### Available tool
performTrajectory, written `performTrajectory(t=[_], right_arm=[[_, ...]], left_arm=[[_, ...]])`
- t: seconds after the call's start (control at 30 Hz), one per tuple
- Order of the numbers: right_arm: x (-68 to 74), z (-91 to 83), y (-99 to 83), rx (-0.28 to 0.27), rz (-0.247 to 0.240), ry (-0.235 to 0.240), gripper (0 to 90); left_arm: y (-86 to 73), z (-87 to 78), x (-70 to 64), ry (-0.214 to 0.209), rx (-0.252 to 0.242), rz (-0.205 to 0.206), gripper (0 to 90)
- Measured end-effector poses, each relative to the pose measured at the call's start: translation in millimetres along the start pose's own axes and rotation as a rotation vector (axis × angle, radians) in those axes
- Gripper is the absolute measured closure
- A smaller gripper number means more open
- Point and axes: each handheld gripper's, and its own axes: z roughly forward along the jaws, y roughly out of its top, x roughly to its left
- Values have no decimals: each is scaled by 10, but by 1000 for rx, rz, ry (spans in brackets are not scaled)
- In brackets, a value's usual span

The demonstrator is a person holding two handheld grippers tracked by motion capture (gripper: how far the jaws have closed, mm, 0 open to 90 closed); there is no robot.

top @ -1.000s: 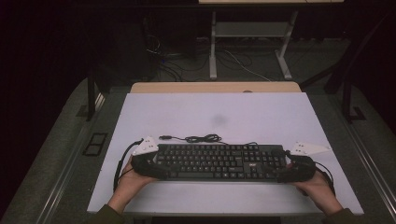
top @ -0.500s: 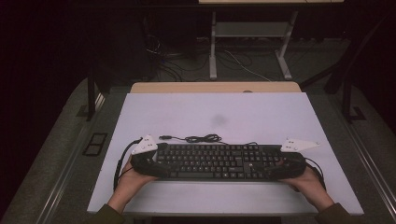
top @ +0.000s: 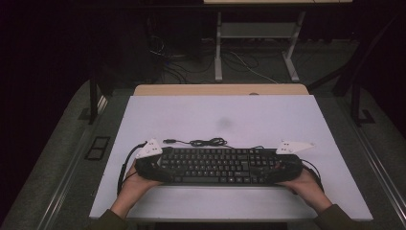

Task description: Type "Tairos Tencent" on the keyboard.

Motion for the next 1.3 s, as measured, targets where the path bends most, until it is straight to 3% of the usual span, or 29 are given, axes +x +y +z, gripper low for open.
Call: performTrajectory(t=[0.37,0.73,0.97,1.13,1.3], right_arm=[[46,109,54,21,-3,34,366],[113,255,113,62,-43,78,670],[131,299,98,98,-66,99,814],[124,304,84,109,-65,111,886],[111,316,65,130,-69,126,891]], left_arm=[[-8,26,11,-5,6,-4,121],[-14,38,16,-2,-4,-15,121],[-1,51,18,1,-2,-12,121],[2,64,13,3,0,-8,121],[1,67,18,4,2,-9,121]])
